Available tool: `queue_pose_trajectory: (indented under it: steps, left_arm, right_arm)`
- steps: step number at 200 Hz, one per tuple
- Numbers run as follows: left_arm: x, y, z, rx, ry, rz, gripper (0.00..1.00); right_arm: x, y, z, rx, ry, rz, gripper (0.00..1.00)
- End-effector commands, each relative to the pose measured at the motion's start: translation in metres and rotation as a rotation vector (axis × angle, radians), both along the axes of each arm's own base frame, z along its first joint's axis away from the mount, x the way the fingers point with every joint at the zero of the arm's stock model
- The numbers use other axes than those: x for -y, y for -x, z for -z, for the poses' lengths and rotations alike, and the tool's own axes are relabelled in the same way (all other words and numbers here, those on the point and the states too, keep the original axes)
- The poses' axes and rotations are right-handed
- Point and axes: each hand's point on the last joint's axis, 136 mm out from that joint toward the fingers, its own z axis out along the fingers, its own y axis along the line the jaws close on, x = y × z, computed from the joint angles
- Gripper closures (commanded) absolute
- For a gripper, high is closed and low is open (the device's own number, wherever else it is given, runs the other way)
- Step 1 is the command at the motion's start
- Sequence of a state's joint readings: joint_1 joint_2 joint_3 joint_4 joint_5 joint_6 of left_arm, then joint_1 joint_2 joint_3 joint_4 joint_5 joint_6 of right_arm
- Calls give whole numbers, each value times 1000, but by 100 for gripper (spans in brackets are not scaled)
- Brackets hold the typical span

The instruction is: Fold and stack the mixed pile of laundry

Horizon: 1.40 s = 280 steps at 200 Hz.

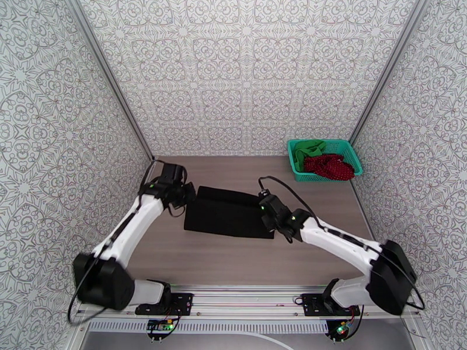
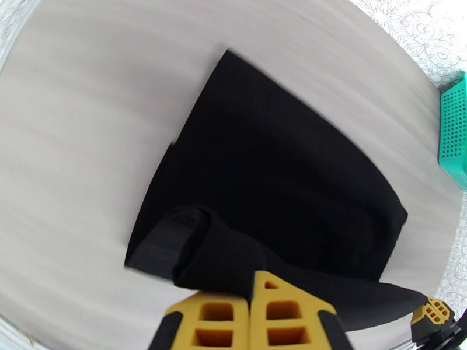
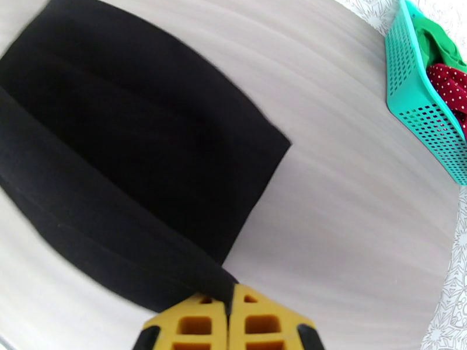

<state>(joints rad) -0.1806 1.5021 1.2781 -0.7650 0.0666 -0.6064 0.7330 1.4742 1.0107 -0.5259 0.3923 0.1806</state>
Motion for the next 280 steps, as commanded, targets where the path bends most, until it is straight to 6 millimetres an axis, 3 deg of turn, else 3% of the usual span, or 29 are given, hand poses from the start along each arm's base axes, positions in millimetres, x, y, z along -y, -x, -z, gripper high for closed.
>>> queue_pose_trajectory:
  steps: [1,53,97,139,154,187,197,216,250,280]
  left_arm:
    - [-17,-31,-3,47,-61,-22,100]
    - [-29,-65,38,-25,-90,-50,100]
    - [-17,-93,85,-62,-32,-4,100]
    - [-11,-108,96,-41,-11,14,100]
    - [-13,-110,96,-35,-14,9,79]
    - [-13,-112,91,-14,-5,6,32]
    - [-13,-112,87,-4,-1,8,23]
    - [-11,-111,77,26,24,13,2]
    - [-11,-102,48,94,60,21,1]
    - [-13,-77,24,131,58,26,1]
  right_arm:
    - [9,-21,2,18,61,12,100]
    - [6,-54,32,-15,78,22,100]
    - [8,-73,62,-55,84,76,100]
    - [12,-82,67,-46,64,161,100]
    - [14,-84,65,-49,56,195,99]
    - [16,-86,50,-50,23,264,44]
    - [18,-84,41,-47,6,286,34]
    - [22,-78,22,-37,-33,326,25]
    - [30,-53,-2,-88,-111,392,17]
    - [35,-23,4,-240,-210,467,16]
